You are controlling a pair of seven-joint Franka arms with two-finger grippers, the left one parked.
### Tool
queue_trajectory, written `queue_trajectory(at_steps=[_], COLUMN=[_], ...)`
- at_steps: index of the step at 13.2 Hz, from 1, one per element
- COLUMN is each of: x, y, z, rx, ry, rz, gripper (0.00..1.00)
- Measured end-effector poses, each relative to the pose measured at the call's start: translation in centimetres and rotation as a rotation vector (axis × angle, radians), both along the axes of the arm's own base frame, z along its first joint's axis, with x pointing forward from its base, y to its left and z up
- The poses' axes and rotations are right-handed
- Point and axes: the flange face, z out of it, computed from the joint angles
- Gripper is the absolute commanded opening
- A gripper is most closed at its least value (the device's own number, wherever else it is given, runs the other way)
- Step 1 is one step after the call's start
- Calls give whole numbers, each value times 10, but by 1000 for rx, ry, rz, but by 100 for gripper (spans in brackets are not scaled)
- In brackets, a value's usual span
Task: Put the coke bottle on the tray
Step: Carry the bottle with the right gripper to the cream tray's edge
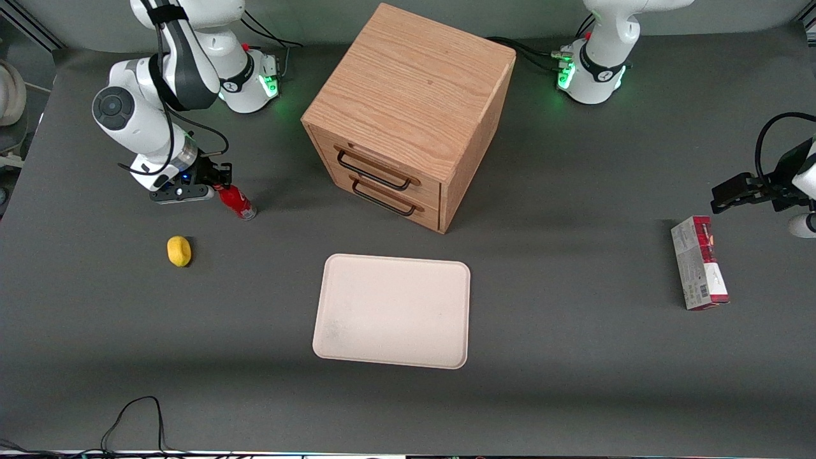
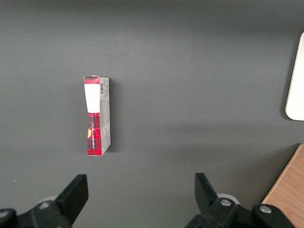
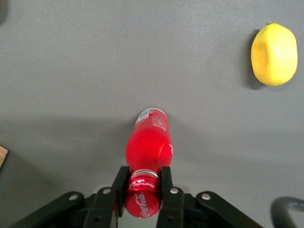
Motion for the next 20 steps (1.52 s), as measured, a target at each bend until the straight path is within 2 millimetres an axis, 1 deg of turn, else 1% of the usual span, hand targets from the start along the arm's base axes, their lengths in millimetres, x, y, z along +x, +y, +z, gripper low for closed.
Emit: queue_trajectory(at_steps=[1, 2, 3, 6, 8, 10, 11, 12, 13, 14, 16, 17, 18, 20], x=[7, 17, 27, 54, 73, 97, 109, 122, 133, 144, 172, 191, 211, 249], y=[1, 2, 3, 4, 4, 5, 6, 7, 8, 11, 21, 34, 53, 96], z=[15, 37, 64, 158, 215, 256, 269, 274, 274, 267, 239, 225, 210, 172], rx=[-2, -3, -4, -5, -5, -4, -4, -3, -2, -2, -9, -12, -9, 9], ry=[14, 28, 39, 65, 87, 105, 113, 116, 119, 130, 162, 167, 164, 151], rz=[0, 0, 0, -6, -10, -11, -10, -10, -9, -6, -33, -59, -88, -157], gripper=[0, 0, 0, 0, 0, 0, 0, 0, 0, 0, 0, 0, 0, 0])
